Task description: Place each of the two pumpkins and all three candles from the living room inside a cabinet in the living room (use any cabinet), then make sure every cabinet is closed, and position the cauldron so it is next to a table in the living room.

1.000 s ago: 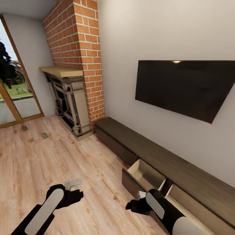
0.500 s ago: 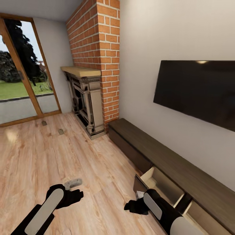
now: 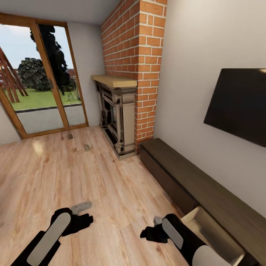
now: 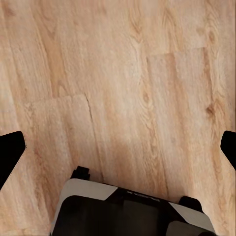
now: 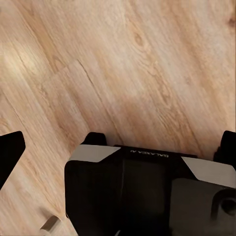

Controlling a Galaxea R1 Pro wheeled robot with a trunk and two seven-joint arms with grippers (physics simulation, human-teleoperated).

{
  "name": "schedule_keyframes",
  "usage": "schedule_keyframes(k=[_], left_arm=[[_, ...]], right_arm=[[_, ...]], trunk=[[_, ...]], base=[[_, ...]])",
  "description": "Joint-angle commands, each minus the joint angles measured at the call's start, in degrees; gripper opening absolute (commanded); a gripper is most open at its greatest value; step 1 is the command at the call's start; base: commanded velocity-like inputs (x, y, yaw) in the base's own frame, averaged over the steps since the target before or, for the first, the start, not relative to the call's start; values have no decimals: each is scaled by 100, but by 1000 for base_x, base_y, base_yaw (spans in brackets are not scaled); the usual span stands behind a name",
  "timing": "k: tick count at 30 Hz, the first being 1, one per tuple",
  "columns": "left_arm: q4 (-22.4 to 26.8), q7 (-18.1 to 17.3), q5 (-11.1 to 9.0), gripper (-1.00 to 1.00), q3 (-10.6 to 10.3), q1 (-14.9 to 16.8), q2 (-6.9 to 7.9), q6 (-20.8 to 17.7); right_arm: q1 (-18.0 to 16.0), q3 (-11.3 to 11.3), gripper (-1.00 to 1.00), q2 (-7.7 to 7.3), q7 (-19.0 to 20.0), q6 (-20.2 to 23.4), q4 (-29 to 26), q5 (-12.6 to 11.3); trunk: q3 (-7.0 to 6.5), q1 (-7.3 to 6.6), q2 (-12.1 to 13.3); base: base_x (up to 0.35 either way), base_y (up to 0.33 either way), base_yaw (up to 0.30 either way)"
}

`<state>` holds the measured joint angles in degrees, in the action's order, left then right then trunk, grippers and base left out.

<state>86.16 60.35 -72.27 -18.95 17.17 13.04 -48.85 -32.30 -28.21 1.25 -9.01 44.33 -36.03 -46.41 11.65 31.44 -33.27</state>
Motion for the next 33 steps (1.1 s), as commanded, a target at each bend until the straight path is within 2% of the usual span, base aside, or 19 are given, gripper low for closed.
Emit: schedule_keyframes(k=[1,4,11,21,26,33], left_arm=[[-1,58,-54,100,39,7,4,-8],[-16,56,-58,100,117,7,5,-11],[-40,56,-59,100,144,8,6,-11],[-194,-56,-92,100,121,61,37,33],[-326,-188,-24,100,113,42,-45,39],[-413,-239,-2,100,137,41,-56,36]], right_arm=[[-5,-18,100,-3,-57,9,-9,-61],[-5,-18,100,3,-54,12,-9,-61],[-5,-18,100,7,-26,-12,-9,-61],[-5,-37,100,43,-4,-165,-9,-18],[-35,-72,100,50,7,-293,2,-17],[-40,-87,100,55,0,-465,-14,-15]], trunk=[[10,5,-8],[10,5,-8],[10,5,-8],[10,5,-8],[10,5,-8],[10,5,-8]], base=[[319,138,291],[319,138,291],[319,129,239],[317,32,16],[321,0,0],[154,0,0]])
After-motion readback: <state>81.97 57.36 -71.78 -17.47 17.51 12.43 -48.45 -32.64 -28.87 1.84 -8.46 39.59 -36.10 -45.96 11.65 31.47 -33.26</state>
